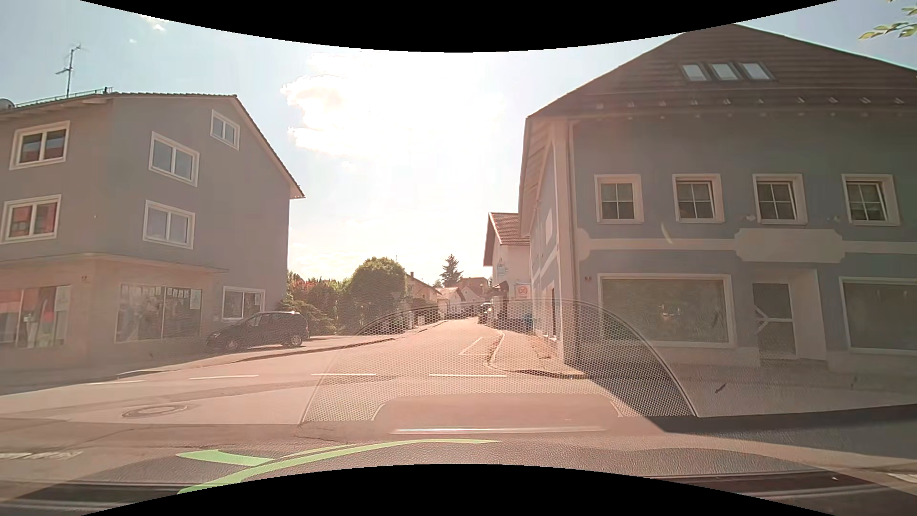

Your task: Follow the waypoints while adhering to traffic rules and regulations

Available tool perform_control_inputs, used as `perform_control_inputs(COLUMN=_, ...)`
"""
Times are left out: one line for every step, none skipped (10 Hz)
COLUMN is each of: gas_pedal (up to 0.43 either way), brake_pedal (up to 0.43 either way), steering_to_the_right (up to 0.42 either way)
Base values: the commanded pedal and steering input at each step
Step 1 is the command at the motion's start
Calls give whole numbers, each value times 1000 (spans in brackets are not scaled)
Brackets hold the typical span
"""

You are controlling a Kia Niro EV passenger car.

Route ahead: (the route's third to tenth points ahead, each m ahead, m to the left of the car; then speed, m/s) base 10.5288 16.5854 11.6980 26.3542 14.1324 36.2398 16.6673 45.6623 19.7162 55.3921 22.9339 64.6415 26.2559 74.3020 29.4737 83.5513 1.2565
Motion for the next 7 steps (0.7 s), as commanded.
perform_control_inputs(gas_pedal=0, brake_pedal=0, steering_to_the_right=-11)
perform_control_inputs(gas_pedal=0, brake_pedal=0, steering_to_the_right=-11)
perform_control_inputs(gas_pedal=0, brake_pedal=0, steering_to_the_right=-11)
perform_control_inputs(gas_pedal=0, brake_pedal=0, steering_to_the_right=-10)
perform_control_inputs(gas_pedal=0, brake_pedal=0, steering_to_the_right=-10)
perform_control_inputs(gas_pedal=0, brake_pedal=0, steering_to_the_right=-8)
perform_control_inputs(gas_pedal=0, brake_pedal=0, steering_to_the_right=-8)
